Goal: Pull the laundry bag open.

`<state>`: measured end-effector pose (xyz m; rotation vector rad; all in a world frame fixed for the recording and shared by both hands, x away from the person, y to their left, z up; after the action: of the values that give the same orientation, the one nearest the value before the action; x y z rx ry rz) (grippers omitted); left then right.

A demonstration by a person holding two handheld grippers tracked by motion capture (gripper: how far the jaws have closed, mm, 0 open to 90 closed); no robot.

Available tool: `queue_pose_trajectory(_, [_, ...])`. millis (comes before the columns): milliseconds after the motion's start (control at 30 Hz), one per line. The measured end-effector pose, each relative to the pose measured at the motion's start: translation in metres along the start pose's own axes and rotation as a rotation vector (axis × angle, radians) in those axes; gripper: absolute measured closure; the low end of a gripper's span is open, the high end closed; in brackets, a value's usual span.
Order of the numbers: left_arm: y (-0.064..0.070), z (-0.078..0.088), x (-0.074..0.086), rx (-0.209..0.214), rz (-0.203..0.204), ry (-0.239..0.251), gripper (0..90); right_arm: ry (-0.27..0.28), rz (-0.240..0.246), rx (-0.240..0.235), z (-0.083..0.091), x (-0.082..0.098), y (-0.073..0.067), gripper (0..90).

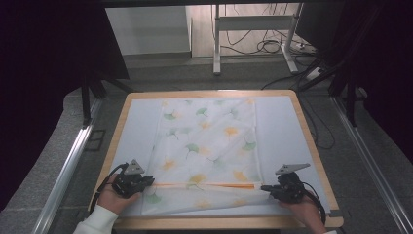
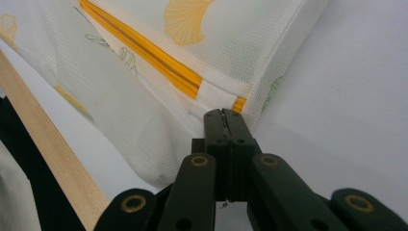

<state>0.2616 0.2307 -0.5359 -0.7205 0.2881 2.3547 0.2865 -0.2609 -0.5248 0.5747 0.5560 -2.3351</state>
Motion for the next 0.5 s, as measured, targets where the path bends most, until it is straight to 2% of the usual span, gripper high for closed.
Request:
queue_pose_trajectory(133, [0.0013, 0.0004, -0.0003, -0.014, -0.013, -0.008, 84.3, 0.0, -0.001, -0.001, 0.0, 0.0, 0.0001, 89.9])
queue_pose_trajectory(433, [-0.0019, 0.0035, 0.0019, 0.006, 0.006, 0.006, 84.2, 0.001, 0.0, -0.001, 0.0, 0.0, 0.0001, 90.0])
queue_pose_trajectory(500, [-0.0019, 0.0044, 0.002, -0.001, 0.004, 0.005, 84.3, 0.0, 0.0, -0.002, 0.0, -0.0001, 0.0002, 90.0])
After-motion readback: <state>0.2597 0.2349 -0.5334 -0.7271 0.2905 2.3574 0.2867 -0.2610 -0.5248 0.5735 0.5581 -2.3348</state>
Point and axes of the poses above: each handheld gripper's, and its own axes: z roughly backward along the jaws, x roughly out of its underside, y roughly to its right, the point moved 1 cm from there along -z, roughly forward along the jaws, and after that the axes turned 4 degrees about -y, right-handed, at the moved point
